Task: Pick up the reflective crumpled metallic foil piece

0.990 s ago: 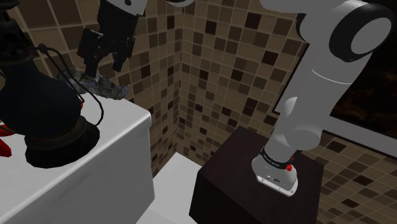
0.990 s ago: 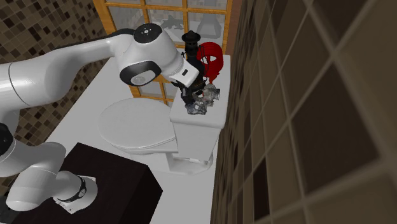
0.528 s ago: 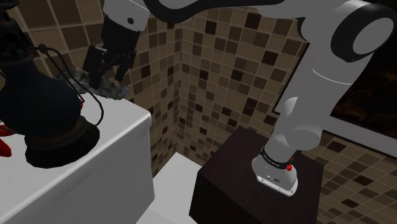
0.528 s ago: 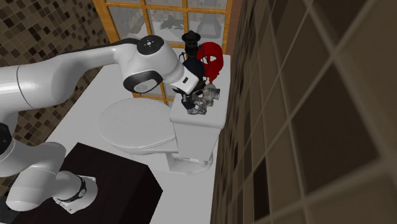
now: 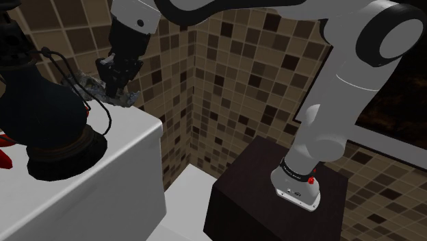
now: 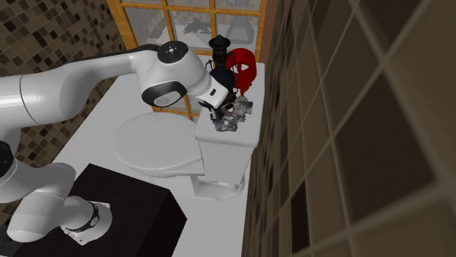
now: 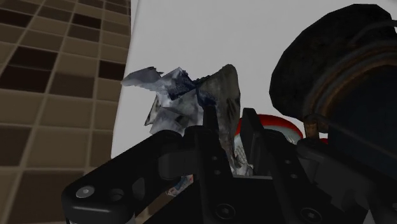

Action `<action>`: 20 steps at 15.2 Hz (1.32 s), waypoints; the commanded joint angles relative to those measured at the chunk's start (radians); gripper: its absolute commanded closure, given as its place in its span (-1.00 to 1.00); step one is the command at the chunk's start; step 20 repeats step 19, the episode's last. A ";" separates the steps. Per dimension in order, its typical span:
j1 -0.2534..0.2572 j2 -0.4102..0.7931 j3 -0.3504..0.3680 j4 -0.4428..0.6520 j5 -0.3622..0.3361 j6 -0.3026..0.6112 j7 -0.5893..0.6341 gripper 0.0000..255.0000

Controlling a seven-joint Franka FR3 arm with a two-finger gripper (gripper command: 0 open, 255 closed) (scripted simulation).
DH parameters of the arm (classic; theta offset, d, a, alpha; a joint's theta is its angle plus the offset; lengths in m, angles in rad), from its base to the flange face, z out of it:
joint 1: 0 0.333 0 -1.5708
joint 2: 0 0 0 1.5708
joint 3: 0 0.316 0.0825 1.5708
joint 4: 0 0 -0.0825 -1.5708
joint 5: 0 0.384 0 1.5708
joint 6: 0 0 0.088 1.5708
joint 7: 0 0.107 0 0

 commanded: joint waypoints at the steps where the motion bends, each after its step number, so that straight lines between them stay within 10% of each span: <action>1: 0.000 0.000 0.000 -0.001 0.000 0.000 0.000 1.00; 20: 0.002 0.038 0.002 0.245 -0.035 -0.207 0.046 1.00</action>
